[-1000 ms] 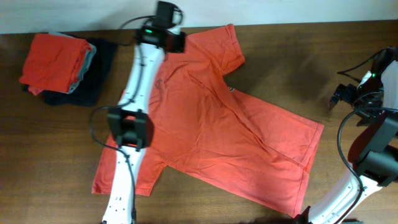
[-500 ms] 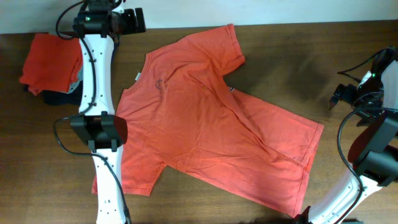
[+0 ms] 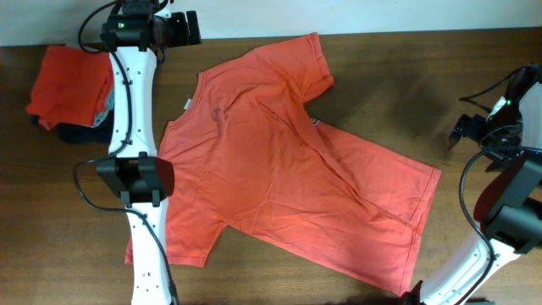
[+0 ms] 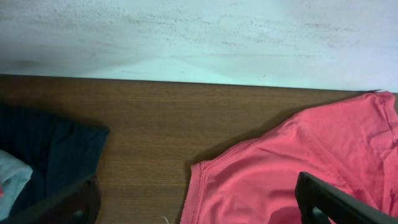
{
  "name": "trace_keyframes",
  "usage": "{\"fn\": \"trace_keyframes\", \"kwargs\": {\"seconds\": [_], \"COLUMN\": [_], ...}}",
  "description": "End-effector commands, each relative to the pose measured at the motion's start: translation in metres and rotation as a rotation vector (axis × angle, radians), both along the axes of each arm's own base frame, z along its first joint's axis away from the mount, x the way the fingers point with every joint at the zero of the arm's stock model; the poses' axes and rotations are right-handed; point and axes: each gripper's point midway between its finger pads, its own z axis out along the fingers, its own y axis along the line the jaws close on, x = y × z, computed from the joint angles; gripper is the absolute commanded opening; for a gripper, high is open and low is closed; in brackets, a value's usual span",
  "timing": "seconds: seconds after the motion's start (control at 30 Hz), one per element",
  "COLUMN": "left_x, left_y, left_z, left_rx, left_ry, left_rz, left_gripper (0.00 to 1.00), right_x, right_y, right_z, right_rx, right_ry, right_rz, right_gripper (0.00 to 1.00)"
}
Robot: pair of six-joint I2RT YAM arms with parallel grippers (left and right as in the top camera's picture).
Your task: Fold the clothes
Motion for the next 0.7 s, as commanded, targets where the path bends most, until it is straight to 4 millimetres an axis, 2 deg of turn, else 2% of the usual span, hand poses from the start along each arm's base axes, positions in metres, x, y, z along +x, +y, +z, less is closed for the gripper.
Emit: {"fn": "trace_keyframes", "kwargs": {"seconds": [0.0,0.4,0.67], "left_x": [-0.001,-0.001,-0.001], "left_y": [-0.003,-0.003,-0.003], "left_z": [0.012,0.012,0.012], "left_rx": [-0.012,-0.012,-0.012], "left_ry": [-0.020,-0.020,-0.020], "left_rz": [-0.009,-0.008,-0.009], "left_gripper": [0.99,0.99,0.99], "right_x": [-0.002,-0.002,0.012], "right_y": [-0.003,-0.003,-0.006], "right_z": [-0.001,-0.001,-0.003], "right_rx": [-0.009,-0.009,-0.017], "right_ry": [0.011,0.011,-0.050], "right_rz": [-0.003,-0.003,-0.027], "right_gripper": [0.98,0.98,0.98]}}
